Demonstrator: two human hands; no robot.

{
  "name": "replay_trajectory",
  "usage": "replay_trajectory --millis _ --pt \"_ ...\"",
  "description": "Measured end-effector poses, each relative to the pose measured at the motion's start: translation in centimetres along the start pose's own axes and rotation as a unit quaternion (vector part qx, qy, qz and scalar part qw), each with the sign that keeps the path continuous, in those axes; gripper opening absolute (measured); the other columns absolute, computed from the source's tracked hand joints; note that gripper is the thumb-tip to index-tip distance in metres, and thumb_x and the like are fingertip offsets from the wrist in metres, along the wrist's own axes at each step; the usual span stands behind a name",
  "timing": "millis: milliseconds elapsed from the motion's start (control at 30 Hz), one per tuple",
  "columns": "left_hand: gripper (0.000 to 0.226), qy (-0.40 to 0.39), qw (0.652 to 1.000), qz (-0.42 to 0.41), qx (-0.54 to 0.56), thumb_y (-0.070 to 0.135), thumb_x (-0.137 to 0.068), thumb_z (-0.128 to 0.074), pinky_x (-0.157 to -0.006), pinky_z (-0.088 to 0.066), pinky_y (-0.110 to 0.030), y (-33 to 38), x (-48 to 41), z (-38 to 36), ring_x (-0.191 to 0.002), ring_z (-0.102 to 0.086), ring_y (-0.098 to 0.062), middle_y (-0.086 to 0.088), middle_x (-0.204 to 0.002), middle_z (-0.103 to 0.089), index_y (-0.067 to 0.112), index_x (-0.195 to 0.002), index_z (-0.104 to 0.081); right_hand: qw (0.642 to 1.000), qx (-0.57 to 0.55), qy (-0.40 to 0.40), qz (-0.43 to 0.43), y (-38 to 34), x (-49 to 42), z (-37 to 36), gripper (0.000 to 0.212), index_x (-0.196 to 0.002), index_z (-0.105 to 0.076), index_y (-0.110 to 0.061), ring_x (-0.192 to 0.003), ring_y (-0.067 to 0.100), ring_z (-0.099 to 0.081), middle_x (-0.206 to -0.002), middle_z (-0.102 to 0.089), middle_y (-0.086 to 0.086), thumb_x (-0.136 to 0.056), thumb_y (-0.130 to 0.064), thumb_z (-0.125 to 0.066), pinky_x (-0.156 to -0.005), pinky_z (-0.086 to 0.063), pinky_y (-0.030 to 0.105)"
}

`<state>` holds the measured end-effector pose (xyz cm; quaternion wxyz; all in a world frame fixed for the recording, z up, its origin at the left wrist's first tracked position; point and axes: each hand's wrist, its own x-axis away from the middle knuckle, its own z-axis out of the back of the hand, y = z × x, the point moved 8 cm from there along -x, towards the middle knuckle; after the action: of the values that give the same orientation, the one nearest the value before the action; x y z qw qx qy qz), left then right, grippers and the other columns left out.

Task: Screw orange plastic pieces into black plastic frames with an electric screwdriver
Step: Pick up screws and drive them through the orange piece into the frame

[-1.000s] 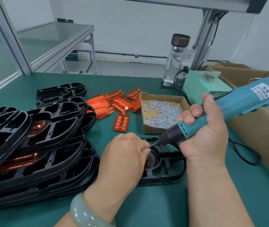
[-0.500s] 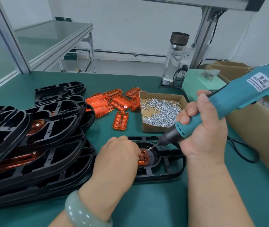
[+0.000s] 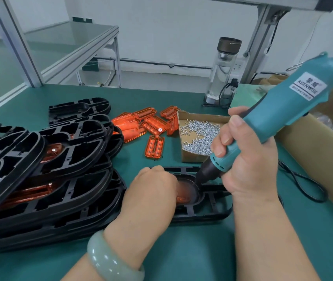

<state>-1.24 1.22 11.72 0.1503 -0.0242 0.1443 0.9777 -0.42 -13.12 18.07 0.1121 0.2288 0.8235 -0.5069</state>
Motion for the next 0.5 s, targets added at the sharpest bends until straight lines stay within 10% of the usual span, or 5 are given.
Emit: replay_trajectory --millis 500 --pt "0.028 0.008 1.0 0.003 0.025 0.014 -0.09 -0.056 -0.069 -0.033 -0.024 -0.17 -0.05 -0.22 -0.091 -0.041 -0.015 0.007 -0.093 -0.047 0.034 -0.105 -0.067 0.999 0.026 -0.038 0.008 0.29 0.0 -0.85 0.007 -0.088 -0.061 -0.017 -0.041 0.013 -0.045 -0.054 -0.047 -0.004 -0.082 -0.014 -0.063 -0.049 -0.039 0.021"
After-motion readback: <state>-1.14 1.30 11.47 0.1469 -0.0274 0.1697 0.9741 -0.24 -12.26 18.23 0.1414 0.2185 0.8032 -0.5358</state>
